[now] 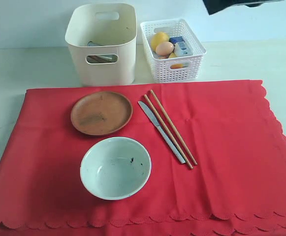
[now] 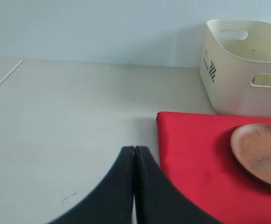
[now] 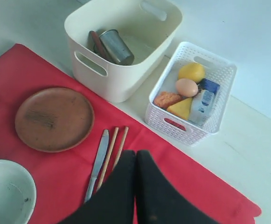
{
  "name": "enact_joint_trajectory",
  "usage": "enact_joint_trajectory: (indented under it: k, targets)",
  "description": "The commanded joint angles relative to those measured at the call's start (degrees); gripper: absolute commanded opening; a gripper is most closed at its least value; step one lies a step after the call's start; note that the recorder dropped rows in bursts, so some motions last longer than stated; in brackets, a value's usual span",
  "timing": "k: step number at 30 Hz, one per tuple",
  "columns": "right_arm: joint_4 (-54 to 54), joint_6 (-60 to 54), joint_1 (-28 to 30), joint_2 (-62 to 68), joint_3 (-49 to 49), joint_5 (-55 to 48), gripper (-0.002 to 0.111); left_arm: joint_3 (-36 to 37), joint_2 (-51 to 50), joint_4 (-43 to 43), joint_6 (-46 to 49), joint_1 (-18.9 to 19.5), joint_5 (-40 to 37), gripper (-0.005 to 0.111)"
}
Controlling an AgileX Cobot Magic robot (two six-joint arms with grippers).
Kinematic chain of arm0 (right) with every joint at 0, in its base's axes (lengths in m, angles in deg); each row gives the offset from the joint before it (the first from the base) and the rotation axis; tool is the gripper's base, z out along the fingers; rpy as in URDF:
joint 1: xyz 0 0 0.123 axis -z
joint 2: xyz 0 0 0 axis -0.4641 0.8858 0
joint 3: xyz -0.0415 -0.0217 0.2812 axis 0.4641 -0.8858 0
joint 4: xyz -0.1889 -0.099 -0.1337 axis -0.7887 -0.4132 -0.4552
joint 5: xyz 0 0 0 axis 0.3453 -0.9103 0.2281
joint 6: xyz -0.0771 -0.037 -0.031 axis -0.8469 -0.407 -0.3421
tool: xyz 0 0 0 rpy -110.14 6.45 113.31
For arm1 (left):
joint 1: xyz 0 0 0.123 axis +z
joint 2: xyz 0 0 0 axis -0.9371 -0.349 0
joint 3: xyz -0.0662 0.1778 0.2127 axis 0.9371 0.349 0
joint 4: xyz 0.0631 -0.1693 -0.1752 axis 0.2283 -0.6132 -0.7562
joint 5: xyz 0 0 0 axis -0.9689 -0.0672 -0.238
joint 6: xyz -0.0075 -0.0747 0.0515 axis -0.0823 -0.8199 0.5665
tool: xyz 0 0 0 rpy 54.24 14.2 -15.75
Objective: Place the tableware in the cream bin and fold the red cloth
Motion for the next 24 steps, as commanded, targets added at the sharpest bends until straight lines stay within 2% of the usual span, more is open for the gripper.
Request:
enact_joint_trajectory:
  k: [1,7,14,21,24]
  targets:
    - [-4.3,3.2,-0.1,-4.4,-3.1,-0.5,0.000,-5.7,-5.9,-0.3,0.1,-1.3,0.3,0.000]
    - [-10.4,5.5,-0.1,-9.0,-5.9,-4.4,0.000,-12.5,-13.3,-0.3,0.1,-6.1,0.3,0.000]
    - [-11.3,7.7,-0.1,-15.3,-10.1,-5.5,0.000,-19.8,-21.1,-0.1,0.1,-10.7,0.3,0.000]
    - [-11.4,7.8,-0.1,-24.5,-16.4,-5.0,0.000,-29.3,-29.1,-0.1,0.1,-13.6,0.3,0.000]
    - [-10.8,7.8,-0.1,-28.9,-19.4,-3.5,0.000,-33.3,-32.9,-0.1,0.1,-13.7,0.3,0.000]
